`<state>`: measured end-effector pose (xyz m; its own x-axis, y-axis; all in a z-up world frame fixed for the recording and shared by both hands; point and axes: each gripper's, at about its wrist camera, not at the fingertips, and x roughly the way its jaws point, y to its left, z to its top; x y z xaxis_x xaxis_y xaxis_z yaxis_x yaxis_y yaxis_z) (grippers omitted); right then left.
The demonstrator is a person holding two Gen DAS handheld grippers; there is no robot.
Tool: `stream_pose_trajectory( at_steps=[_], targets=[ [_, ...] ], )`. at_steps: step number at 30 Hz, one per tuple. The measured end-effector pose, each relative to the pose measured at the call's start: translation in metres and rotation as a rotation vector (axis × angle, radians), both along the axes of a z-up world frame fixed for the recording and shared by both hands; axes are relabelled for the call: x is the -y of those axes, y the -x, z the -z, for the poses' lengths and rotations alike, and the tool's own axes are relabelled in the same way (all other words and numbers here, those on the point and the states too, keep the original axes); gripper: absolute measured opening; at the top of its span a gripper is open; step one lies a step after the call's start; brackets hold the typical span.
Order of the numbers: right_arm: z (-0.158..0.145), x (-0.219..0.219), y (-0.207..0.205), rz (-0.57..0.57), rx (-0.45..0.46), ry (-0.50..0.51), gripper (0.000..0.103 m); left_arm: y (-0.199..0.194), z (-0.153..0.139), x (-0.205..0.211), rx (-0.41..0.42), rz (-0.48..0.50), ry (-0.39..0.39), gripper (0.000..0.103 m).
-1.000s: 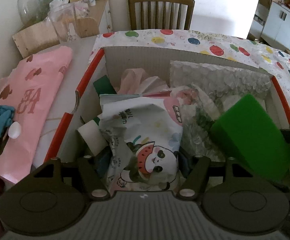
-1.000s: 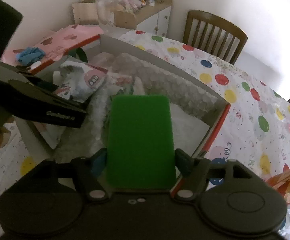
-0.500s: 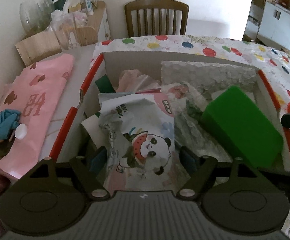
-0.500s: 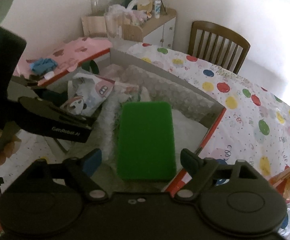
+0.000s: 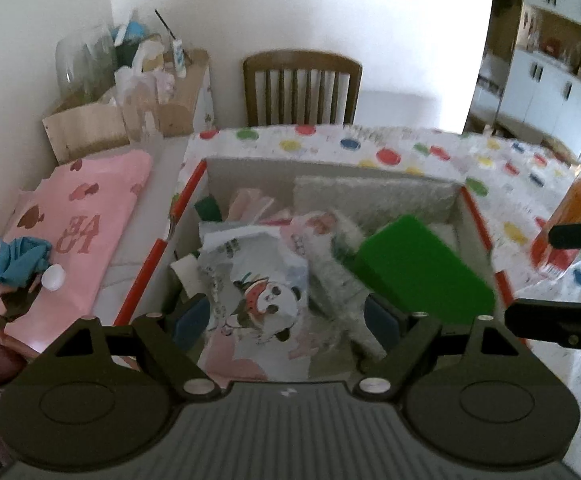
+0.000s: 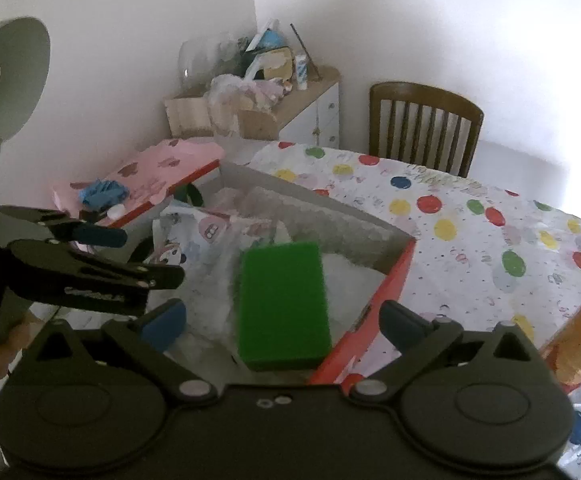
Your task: Organize soft objects
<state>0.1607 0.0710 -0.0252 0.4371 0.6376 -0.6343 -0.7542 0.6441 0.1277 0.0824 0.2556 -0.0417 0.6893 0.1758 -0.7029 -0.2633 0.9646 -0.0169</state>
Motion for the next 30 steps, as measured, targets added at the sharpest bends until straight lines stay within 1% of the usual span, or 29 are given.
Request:
stream_pose_trajectory(
  at_steps=[5,9,13,19,25,30],
  targets=[
    [-0.011,0.016,0.005,0.017,0.014,-0.047,0.103,0.017,-0.016,0.006,0.078,-0.002,0.039,0.093],
    [-0.021,0.03,0.012,0.023,0.035,-0.082,0.103,0.033,-0.029,0.012,0.153,-0.001,0.059,0.101],
    [-0.028,0.043,0.022,0.02,0.055,-0.11,0.103,0.048,-0.041,0.02,0.209,0.009,0.062,0.102],
    [-0.037,0.062,0.036,0.029,0.07,-0.154,0.103,0.061,-0.051,0.038,0.224,-0.005,0.038,0.103],
    [-0.043,0.079,0.054,0.04,0.1,-0.193,0.103,0.078,-0.059,0.056,0.246,0.008,0.039,0.103],
    [-0.043,0.091,0.068,0.059,0.127,-0.207,0.103,0.088,-0.065,0.066,0.259,0.006,0.074,0.103]
  ],
)
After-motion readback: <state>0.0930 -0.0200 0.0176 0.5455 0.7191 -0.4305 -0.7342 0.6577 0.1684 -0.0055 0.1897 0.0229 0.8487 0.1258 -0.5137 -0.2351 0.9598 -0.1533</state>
